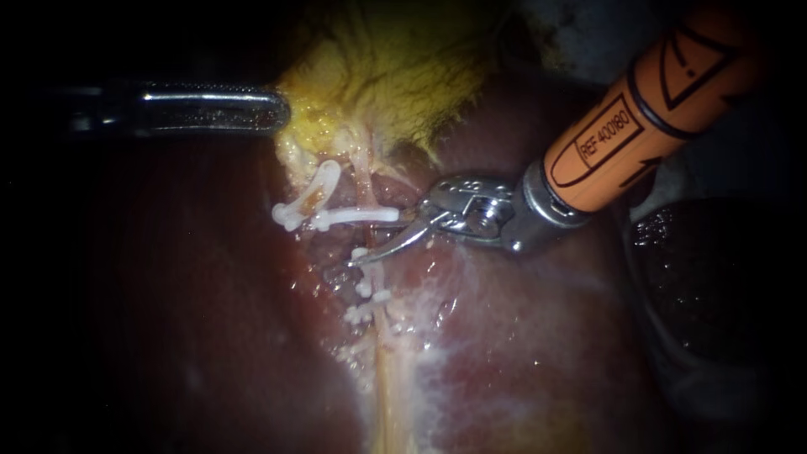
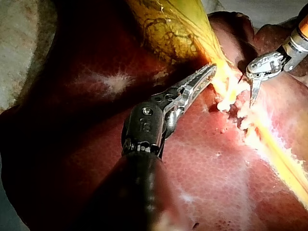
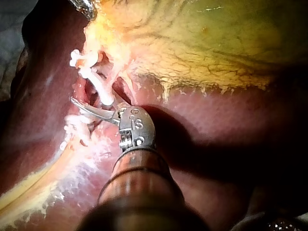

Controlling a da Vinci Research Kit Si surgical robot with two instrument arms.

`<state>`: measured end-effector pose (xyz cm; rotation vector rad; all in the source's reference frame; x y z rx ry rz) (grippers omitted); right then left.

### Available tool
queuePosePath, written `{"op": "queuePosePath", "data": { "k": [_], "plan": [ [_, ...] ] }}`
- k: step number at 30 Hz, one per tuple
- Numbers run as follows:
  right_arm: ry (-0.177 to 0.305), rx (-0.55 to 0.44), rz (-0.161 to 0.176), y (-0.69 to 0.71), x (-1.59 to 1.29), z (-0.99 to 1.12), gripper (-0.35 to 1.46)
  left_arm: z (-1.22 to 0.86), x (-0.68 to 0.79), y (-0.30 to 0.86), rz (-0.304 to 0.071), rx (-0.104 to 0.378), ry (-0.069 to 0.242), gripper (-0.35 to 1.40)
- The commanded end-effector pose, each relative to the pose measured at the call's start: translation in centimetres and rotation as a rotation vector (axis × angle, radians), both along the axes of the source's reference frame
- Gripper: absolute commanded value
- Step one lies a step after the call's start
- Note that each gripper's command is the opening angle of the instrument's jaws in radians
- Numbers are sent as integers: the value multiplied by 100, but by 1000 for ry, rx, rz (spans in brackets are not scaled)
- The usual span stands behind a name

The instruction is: Go to the cutting position right tube

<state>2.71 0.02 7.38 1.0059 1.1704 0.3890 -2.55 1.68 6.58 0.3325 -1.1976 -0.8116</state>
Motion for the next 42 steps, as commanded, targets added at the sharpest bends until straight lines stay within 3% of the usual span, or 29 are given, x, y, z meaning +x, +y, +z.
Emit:
{"op": "queuePosePath", "data": {
  "k": [1, 10, 16, 22, 27, 33, 42],
  "plan": [
    [4, 6, -10, -1, 1, 1, 123, 0, 0, 0, 0, 0, 0, -35],
    [41, 35, -55, -12, 11, 9, 121, 0, -1, -1, -1, -1, 1, -35],
    [103, 55, -51, -15, 21, 6, 113, 1, -1, -1, -1, -1, 1, -35],
    [188, 82, -61, -21, 29, -7, 106, 0, -1, -1, -1, -1, 1, -35],
    [251, 90, -62, -20, 33, -30, 103, 0, -1, -1, -1, -1, 1, -35],
    [262, 87, -59, -14, 37, -54, 103, 0, 0, -1, -1, -1, 0, -35],
    [258, 84, -51, -13, 36, -50, 103, 0, 0, -1, -1, -1, 0, -35]
  ]
}}
